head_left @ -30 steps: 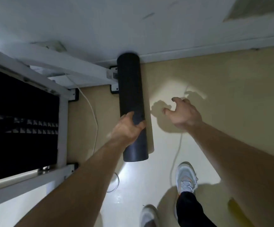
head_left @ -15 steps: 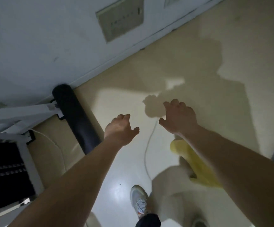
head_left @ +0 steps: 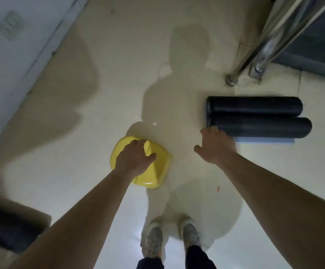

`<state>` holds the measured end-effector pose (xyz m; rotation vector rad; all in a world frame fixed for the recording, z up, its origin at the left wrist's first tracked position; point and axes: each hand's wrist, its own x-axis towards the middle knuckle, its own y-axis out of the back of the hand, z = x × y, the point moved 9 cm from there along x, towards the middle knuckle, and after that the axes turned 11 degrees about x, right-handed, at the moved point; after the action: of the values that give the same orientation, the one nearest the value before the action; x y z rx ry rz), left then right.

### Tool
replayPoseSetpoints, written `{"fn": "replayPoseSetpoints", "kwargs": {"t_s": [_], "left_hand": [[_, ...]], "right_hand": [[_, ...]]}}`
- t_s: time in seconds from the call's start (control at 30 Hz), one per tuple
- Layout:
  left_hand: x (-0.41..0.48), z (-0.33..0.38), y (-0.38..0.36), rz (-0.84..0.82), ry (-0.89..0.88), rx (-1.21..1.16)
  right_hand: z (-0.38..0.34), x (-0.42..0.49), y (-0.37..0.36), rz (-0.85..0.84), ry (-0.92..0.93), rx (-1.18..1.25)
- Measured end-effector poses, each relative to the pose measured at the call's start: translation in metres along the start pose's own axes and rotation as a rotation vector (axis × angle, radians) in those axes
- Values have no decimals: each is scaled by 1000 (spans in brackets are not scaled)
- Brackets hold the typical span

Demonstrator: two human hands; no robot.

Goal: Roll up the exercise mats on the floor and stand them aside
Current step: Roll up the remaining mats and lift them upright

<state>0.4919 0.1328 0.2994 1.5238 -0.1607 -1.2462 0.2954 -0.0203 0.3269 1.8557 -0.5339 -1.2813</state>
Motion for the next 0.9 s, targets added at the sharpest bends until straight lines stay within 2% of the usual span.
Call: {"fn": "replayPoseSetpoints", "kwargs": {"t_s": [0.17, 0.27, 0.47, 0.7, 0.9], "left_hand": [[28, 143, -27, -49, -245, 181], [43, 211, -50, -74, -358, 302], [96, 314, -112, -137, -387, 437], [170, 440, -174, -117, -396, 403], [263, 531, -210, -83, -481, 400]], "right_hand": [[176, -30, 2, 26, -314, 151], [244, -35, -13, 23, -404, 214], [344, -2, -45, -2, -395, 351], [464, 84, -66, -26, -421, 427], [526, 176, -85, -44, -444, 503]]}}
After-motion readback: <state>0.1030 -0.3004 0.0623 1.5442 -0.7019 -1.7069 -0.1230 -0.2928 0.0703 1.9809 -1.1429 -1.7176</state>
